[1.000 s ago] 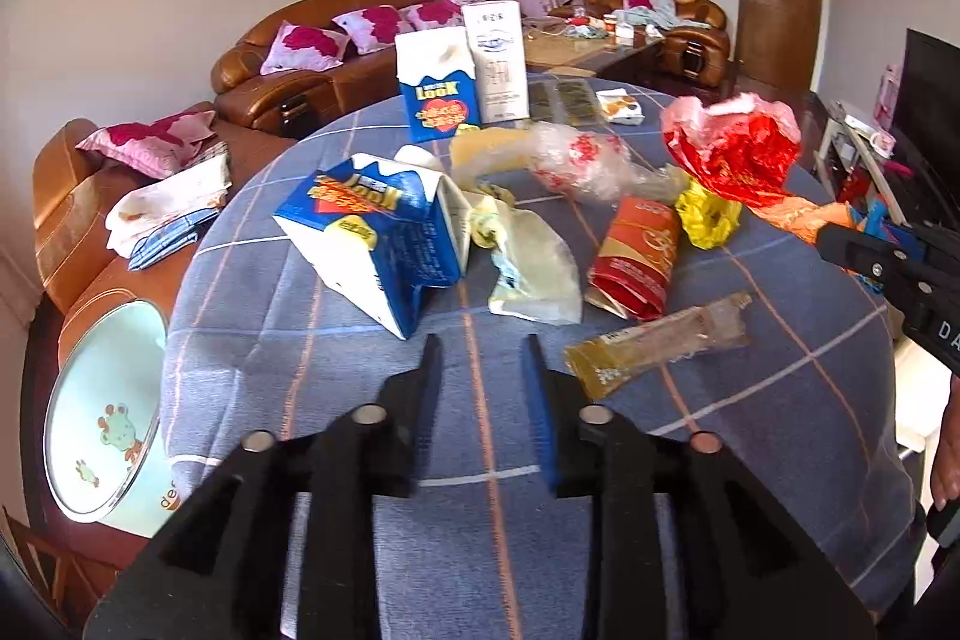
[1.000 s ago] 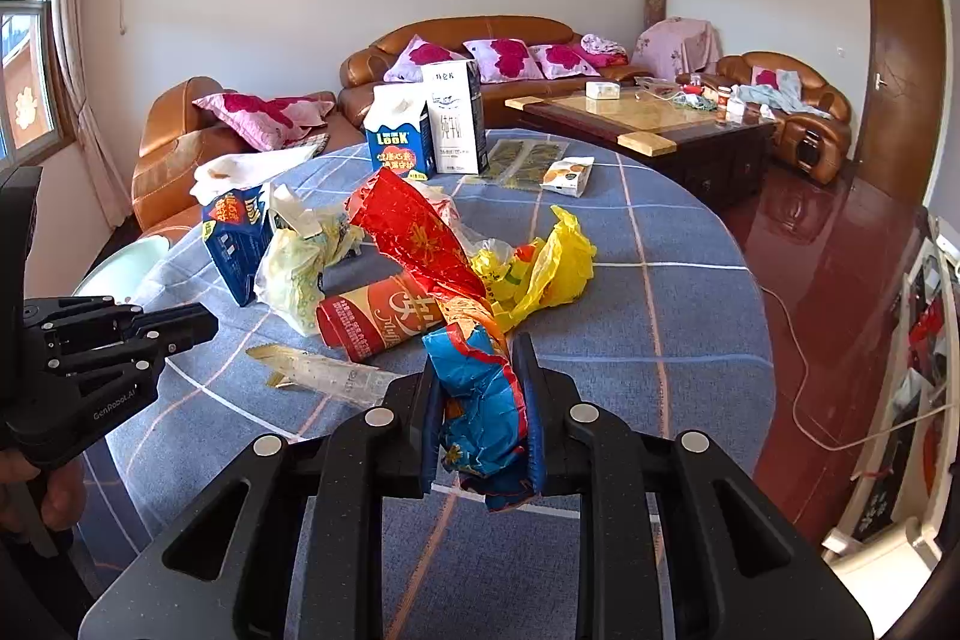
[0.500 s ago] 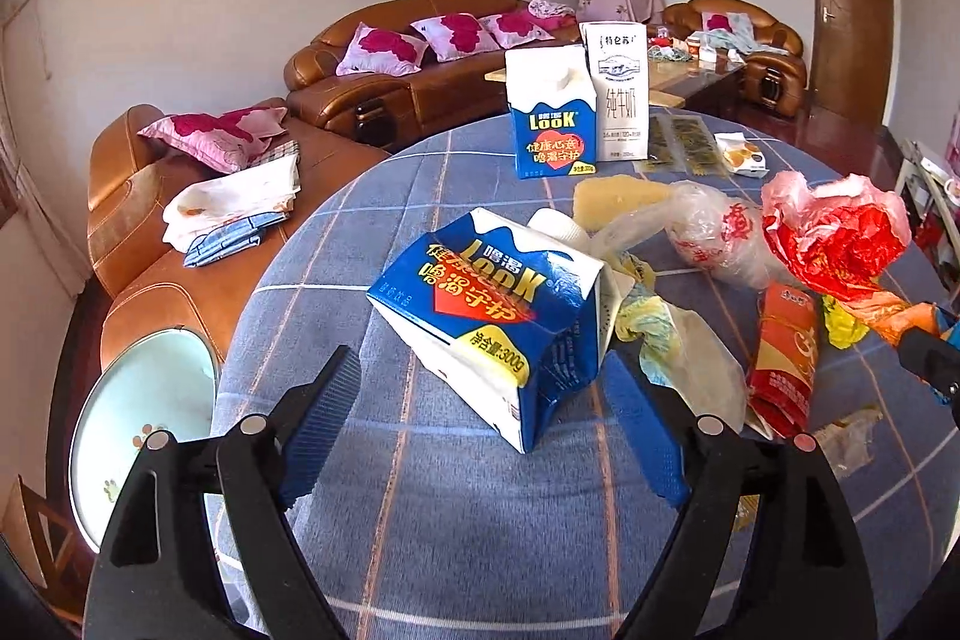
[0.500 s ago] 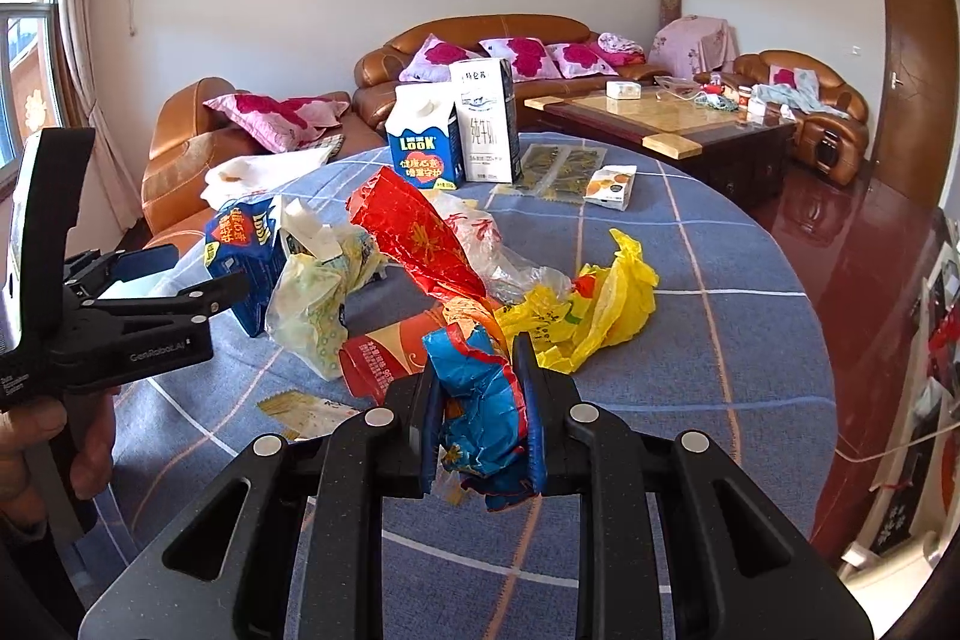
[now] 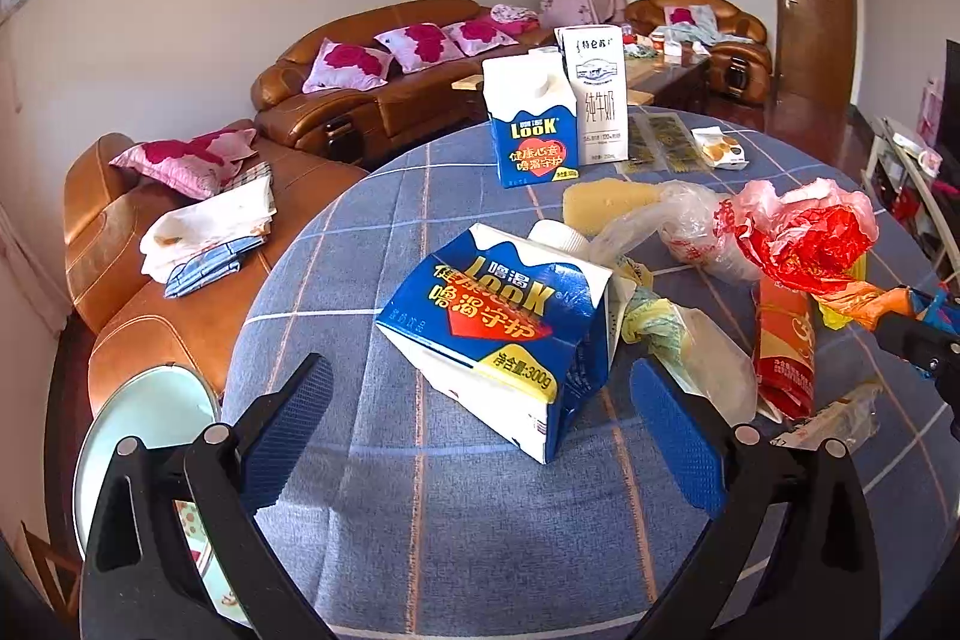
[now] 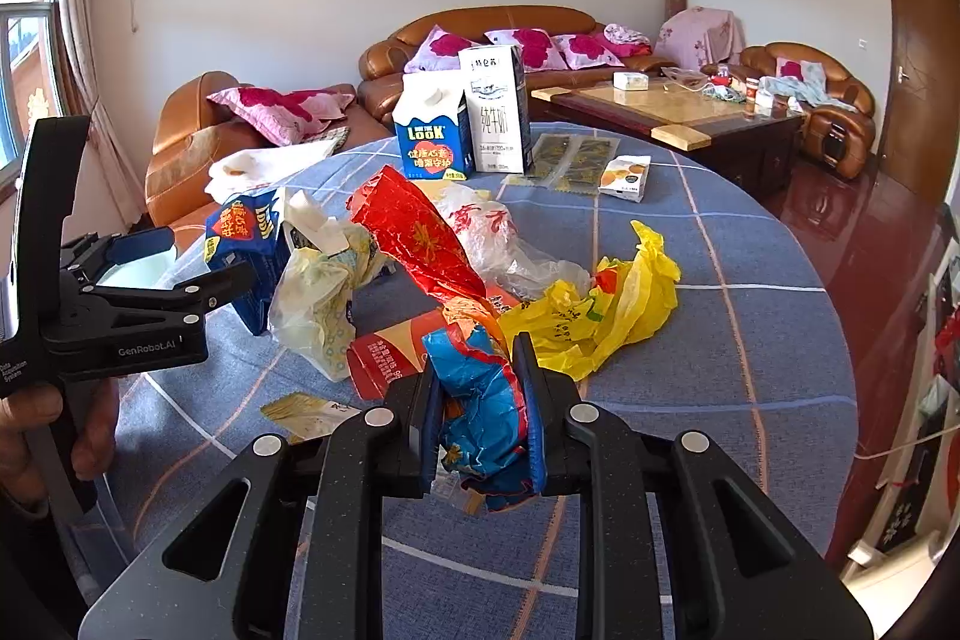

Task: Collect trash
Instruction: 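Grasp the blue LOOK milk carton with the left gripper while the right gripper holds the wrapper, then carry the milk carton and snack wrapper over the light-blue bin with both grippers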

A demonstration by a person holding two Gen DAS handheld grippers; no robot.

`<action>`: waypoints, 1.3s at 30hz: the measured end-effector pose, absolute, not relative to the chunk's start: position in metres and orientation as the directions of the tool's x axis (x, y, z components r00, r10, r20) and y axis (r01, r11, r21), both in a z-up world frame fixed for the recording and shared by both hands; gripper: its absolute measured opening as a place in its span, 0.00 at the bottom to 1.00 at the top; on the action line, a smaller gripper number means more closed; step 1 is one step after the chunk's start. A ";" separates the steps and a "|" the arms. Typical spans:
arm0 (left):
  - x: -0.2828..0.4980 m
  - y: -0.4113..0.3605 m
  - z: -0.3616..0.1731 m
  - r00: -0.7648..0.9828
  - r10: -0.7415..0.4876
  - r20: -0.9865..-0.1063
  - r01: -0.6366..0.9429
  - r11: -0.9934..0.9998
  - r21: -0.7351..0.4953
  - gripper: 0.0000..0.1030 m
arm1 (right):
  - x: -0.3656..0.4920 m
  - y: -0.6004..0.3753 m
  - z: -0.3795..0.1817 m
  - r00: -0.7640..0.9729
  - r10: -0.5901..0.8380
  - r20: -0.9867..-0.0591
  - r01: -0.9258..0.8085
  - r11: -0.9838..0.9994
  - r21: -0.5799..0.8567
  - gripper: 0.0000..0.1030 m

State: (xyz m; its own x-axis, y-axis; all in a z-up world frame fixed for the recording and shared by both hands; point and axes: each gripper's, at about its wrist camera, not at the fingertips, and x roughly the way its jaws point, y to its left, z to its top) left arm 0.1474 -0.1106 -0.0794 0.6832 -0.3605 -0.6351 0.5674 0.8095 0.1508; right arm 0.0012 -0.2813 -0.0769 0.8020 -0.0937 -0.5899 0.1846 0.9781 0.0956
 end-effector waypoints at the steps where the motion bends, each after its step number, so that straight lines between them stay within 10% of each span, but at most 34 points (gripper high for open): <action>1: 0.153 -0.111 -0.081 0.664 -0.374 -0.647 0.594 0.789 0.154 0.95 | 0.002 -0.281 -0.077 0.801 -0.092 -0.591 0.184 0.978 0.096 0.22; 11: 0.186 -0.119 -0.097 0.558 -0.439 -0.704 0.684 0.724 0.091 0.93 | 0.020 -0.273 -0.076 0.792 -0.102 -0.601 0.189 0.979 0.082 0.22; 14: 0.184 -0.118 -0.099 0.539 -0.453 -0.710 0.698 0.712 0.075 0.65 | 0.024 -0.271 -0.077 0.789 -0.103 -0.605 0.187 0.979 0.078 0.22; 22: 0.171 -0.090 -0.085 0.551 -0.479 -0.683 0.656 0.754 0.001 0.64 | 0.028 -0.263 -0.070 0.797 -0.102 -0.595 0.181 0.981 0.074 0.22; 39: 0.144 0.024 -0.034 0.841 -0.096 -0.532 0.196 0.971 0.134 0.64 | 0.101 -0.181 -0.032 0.833 0.054 -0.551 -0.036 0.998 0.045 0.22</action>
State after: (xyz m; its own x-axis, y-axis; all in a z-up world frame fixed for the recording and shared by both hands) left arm 0.1436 0.0244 -0.0339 0.8411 -0.0961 -0.5322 0.1959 0.9714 0.1342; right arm 0.1014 -0.1812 -0.0317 0.8330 0.0545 -0.5506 -0.0357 0.9984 0.0447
